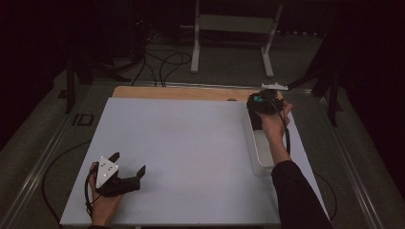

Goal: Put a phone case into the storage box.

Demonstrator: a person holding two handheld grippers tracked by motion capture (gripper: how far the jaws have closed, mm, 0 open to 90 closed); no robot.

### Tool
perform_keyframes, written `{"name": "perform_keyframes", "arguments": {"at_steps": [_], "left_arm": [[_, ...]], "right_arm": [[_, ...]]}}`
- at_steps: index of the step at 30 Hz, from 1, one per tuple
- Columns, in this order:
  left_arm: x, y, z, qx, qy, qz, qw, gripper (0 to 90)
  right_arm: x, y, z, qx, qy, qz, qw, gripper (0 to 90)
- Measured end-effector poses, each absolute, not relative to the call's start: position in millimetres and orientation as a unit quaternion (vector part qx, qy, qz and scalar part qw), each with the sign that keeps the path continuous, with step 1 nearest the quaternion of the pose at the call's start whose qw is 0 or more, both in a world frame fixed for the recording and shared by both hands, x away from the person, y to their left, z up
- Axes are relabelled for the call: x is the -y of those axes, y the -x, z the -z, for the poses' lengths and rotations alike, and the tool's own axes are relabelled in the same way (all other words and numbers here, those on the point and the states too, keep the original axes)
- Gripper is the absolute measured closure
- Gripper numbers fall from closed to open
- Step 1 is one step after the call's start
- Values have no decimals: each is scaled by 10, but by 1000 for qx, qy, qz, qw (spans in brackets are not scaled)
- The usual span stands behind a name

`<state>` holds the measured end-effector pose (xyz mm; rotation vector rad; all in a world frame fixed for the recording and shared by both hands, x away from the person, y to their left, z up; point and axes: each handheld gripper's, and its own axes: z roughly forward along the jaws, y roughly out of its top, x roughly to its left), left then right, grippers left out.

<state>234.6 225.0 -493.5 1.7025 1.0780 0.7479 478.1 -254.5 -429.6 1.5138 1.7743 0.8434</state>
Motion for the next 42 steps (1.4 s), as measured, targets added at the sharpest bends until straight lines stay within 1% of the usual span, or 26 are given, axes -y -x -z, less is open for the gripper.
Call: {"name": "perform_keyframes", "arguments": {"at_steps": [10, 15, 21, 32, 42], "left_arm": [[-2253, -2344, 4937, -441, -697, -305, 476, 1], [-2248, -2344, 4938, -442, -697, -303, 477, 1], [-2253, -2341, 4934, -442, -697, -302, 478, 1], [-2256, -2341, 4933, -442, -696, -302, 478, 1], [-2242, -2345, 4937, -441, -699, -301, 476, 1]], "right_arm": [[2547, -4818, 4312, -674, -581, -321, 325, 130], [2562, -4845, 4321, -674, -583, -323, 318, 124], [2610, -4853, 4316, -673, -590, -324, 306, 83], [2612, -4833, 4280, -670, -584, -334, 314, 82], [2568, -4749, 4191, -673, -567, -358, 312, 82]]}}
